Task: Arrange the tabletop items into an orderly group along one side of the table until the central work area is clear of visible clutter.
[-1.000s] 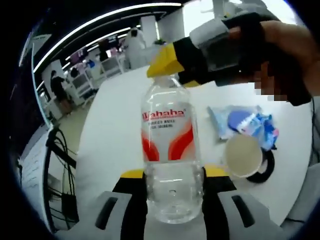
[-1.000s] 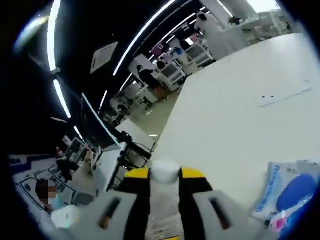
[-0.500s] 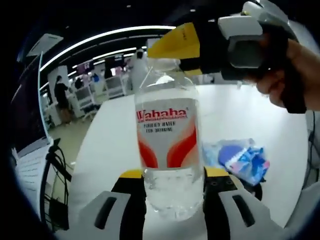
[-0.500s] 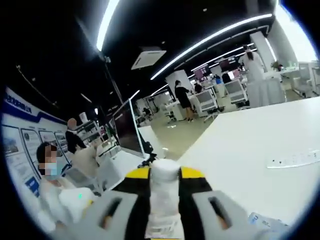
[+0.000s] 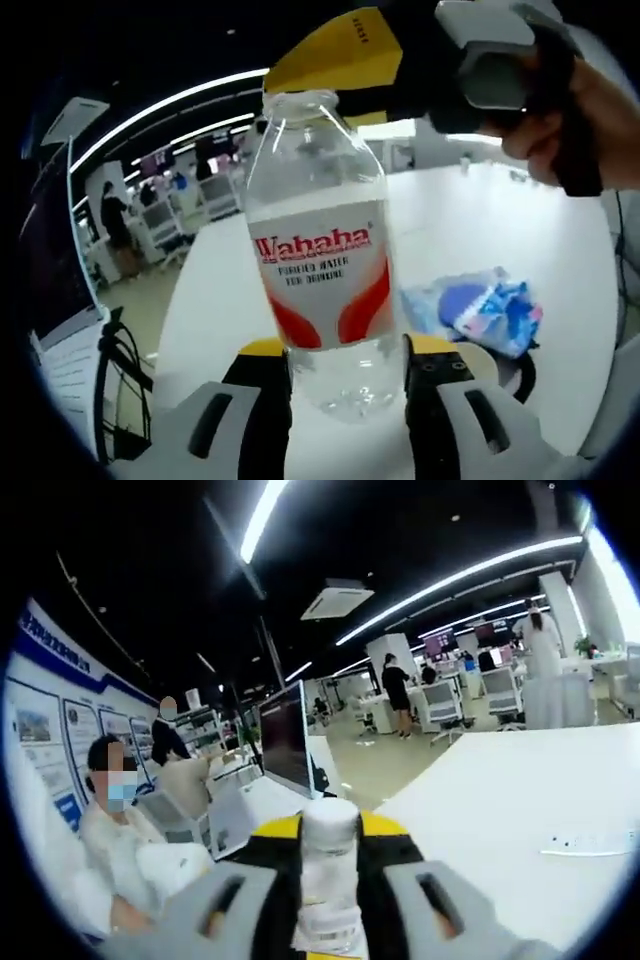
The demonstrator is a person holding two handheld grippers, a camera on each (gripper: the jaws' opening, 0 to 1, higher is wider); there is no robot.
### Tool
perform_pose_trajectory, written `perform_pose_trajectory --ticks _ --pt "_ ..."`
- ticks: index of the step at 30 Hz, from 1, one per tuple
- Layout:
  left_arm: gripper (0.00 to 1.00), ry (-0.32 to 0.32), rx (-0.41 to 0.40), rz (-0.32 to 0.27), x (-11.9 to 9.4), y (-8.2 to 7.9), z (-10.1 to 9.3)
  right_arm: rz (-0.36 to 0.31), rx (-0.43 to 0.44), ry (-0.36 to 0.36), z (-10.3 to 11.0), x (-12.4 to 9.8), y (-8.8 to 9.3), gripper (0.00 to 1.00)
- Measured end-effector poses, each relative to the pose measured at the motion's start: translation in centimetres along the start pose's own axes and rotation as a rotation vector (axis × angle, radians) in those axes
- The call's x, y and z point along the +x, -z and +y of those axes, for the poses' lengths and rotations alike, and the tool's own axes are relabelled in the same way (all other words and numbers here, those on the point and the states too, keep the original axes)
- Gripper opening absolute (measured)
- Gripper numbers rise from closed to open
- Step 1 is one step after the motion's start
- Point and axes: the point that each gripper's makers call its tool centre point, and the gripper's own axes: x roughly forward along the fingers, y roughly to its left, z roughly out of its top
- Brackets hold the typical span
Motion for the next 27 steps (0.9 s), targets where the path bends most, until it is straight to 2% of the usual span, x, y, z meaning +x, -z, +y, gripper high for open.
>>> perform_pose_trajectory --ticks 2,7,14,17,22,27 --pt "0.4 -0.001 0.005 -0.015 -0.3 -0.3 0.1 0.021 -0.072 -0.025 0.0 0.1 0.5 0.16" --pt "0.49 -0.006 -0.012 -0.045 -0.7 -0.7 0.5 0.038 -0.113 -0.039 -0.7 0.2 1.4 0.15" --pt "0.63 0.0 -0.075 -0.054 -1.9 0.8 0.4 0.032 -0.132 -0.1 -1.1 0.3 1.5 0.16" --pt "0.68 0.012 -0.092 -0.064 -2.6 1.4 0.0 0.028 -0.182 -0.128 -1.2 0.5 1.5 0.16" --pt "0.7 0.029 -0.108 -0.07 -3.9 2.4 -0.6 0.035 -0.247 -0.183 -1.6 0.4 2.3 0.16" --pt "0.73 0.053 -0.155 -0.102 -5.4 3.1 -2.0 0.05 -0.218 -0.18 -3.0 0.7 3.4 0.16"
